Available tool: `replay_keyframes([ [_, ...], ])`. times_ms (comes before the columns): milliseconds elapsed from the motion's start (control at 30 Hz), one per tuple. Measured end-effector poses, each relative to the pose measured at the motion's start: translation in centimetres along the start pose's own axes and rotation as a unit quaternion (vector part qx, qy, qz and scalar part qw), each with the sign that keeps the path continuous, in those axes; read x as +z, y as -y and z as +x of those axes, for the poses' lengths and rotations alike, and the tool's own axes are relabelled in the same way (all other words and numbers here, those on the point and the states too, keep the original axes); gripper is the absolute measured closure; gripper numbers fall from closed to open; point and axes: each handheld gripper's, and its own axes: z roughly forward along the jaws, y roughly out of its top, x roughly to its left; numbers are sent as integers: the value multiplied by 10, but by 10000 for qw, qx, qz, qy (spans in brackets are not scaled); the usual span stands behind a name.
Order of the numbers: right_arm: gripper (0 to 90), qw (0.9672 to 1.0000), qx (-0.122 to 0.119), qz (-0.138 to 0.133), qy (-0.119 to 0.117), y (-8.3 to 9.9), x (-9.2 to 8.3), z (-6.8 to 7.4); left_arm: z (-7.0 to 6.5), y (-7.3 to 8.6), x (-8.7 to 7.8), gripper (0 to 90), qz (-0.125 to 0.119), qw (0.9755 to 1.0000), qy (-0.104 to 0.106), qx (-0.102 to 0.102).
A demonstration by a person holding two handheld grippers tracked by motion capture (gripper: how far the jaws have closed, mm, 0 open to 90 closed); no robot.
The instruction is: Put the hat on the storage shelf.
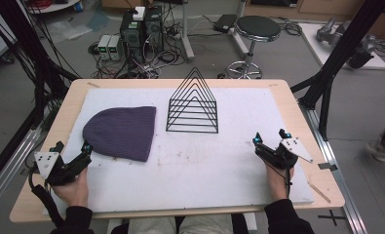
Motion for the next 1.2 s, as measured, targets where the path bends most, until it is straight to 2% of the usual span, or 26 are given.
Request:
replay_keyframes([
  [467,112,10000,66,-5,-13,0,-3,-2,-1,0,5,166,42,9999,86,-110],
  [767,112,9999,165,-21,-42,0,-4,-3,-2,-1,5,166,31,9999,81,-102],
  [967,112,9998,172,-26,-52,-1,-5,-3,-1,-2,4,169,80,9996,107,-229],
  [1100,112,9998,162,-36,-55,-1,-5,-2,-2,-6,2,170,31,9998,128,-165],
  [1200,112,9998,157,-33,-82,-1,-5,-1,-6,-10,0,170,-18,9999,142,-33],
])
